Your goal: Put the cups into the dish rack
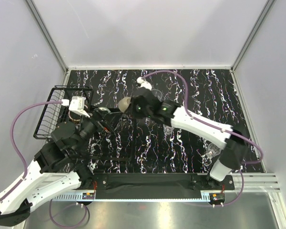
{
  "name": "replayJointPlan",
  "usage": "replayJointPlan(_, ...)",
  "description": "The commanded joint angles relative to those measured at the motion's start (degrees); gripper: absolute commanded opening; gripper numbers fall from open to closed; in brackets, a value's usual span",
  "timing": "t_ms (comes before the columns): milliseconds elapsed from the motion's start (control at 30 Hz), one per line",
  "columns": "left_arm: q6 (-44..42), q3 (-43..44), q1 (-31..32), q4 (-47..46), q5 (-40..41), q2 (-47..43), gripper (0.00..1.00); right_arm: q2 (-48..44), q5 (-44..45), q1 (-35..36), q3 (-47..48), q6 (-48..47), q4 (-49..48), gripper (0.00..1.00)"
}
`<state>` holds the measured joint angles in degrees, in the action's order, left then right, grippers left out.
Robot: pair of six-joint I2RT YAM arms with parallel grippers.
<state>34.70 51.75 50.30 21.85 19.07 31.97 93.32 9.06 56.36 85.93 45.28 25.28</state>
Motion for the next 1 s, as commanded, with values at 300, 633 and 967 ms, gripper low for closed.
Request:
replayJointPlan(300, -3.67, 4.95, 0.32, 7.86, 16.88, -1.2, 0.99, 15.57, 10.45, 2.79, 9.6, -10.73, 6.8, 0.0)
replayJointPlan(633, -2.09, 2.48, 0.23, 7.94, 18.72, -4.37, 0.99, 27.25, 16.77, 3.94, 21.89, -4.24, 14.26, 0.0)
replayJointPlan(967, -3.15, 3.71, 0.23, 9.0, 20.22, -7.09, 0.99, 35.09, 20.91, 3.94, 28.68, 5.96, 21.57, 0.0)
